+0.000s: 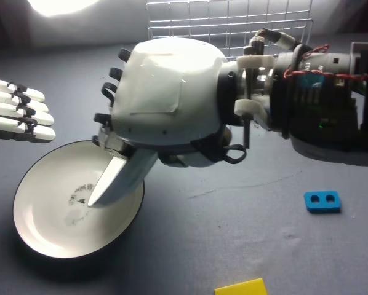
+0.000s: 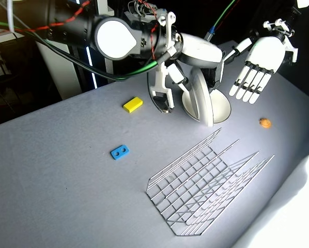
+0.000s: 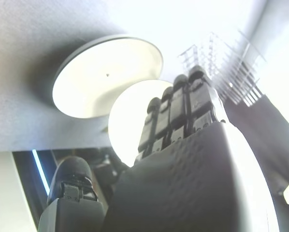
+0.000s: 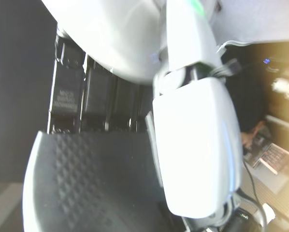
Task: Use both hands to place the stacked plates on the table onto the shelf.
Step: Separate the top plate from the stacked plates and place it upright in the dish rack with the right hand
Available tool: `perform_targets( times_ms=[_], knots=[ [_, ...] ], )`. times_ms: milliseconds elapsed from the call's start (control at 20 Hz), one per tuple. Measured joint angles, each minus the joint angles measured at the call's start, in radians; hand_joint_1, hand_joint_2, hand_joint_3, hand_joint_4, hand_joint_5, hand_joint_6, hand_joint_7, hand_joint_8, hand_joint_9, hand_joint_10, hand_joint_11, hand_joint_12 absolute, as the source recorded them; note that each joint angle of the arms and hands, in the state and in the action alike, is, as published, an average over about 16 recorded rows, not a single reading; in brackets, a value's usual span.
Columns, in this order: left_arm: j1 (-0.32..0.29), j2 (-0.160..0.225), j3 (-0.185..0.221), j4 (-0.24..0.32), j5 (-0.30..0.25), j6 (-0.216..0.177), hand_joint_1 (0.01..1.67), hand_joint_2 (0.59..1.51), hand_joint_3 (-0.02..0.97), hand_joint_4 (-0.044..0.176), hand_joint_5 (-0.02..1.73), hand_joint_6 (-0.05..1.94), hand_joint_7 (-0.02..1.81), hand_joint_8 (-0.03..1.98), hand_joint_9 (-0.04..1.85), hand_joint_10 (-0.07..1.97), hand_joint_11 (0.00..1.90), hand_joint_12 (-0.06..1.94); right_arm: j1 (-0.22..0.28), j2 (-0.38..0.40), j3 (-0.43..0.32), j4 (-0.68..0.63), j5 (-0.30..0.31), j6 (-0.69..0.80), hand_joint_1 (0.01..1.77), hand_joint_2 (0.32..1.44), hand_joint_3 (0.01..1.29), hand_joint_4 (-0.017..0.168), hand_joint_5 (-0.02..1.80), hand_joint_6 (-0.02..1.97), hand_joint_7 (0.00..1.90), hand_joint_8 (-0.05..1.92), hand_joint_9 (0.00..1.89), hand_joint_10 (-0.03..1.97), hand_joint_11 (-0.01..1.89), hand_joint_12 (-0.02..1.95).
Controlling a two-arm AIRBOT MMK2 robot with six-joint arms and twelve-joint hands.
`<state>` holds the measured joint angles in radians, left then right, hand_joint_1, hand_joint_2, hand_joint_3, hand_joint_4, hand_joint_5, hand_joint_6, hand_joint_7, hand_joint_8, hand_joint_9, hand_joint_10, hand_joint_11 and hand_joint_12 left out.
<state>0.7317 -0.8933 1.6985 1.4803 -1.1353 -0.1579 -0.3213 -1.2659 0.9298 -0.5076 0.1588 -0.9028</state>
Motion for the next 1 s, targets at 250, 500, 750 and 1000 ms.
perform_targets(
  times_ms=[250, 500, 750, 1000],
  knots=[
    [0.014, -0.003, 0.0, 0.007, 0.009, -0.004, 0.02, 1.143, 0.017, 0.002, 0.02, 0.02, 0.01, -0.01, 0.02, 0.01, 0.01, -0.01, 0.042, 0.049, -0.053, 0.035, -0.028, 0.011, 1.37, 0.99, 0.02, -0.004, 0.91, 0.94, 1.09, 0.79, 1.1, 0.87, 1.03, 0.85],
    [0.037, -0.007, 0.0, 0.014, 0.024, -0.005, 0.02, 1.142, 0.018, 0.002, 0.02, 0.02, 0.01, -0.01, 0.02, 0.01, 0.01, -0.01, 0.087, 0.097, -0.091, 0.048, -0.042, 0.031, 1.37, 1.0, 0.02, -0.005, 0.93, 0.91, 1.09, 0.8, 1.1, 0.85, 1.02, 0.84],
    [0.065, -0.013, 0.002, 0.017, 0.039, -0.005, 0.01, 1.145, 0.017, 0.002, 0.02, 0.02, 0.01, -0.01, 0.02, 0.01, 0.01, -0.01, 0.125, 0.149, -0.1, -0.036, -0.002, 0.15, 1.37, 1.0, 0.02, -0.007, 0.93, 0.91, 1.08, 0.82, 1.1, 0.86, 1.02, 0.85],
    [0.092, -0.017, 0.005, 0.017, 0.051, -0.005, 0.01, 1.15, 0.017, 0.002, 0.02, 0.02, 0.02, -0.01, 0.02, 0.01, 0.01, -0.01, 0.156, 0.196, -0.063, -0.188, 0.086, 0.413, 1.37, 1.0, 0.01, -0.008, 0.93, 0.9, 1.07, 0.83, 1.1, 0.87, 1.02, 0.87]
  ],
)
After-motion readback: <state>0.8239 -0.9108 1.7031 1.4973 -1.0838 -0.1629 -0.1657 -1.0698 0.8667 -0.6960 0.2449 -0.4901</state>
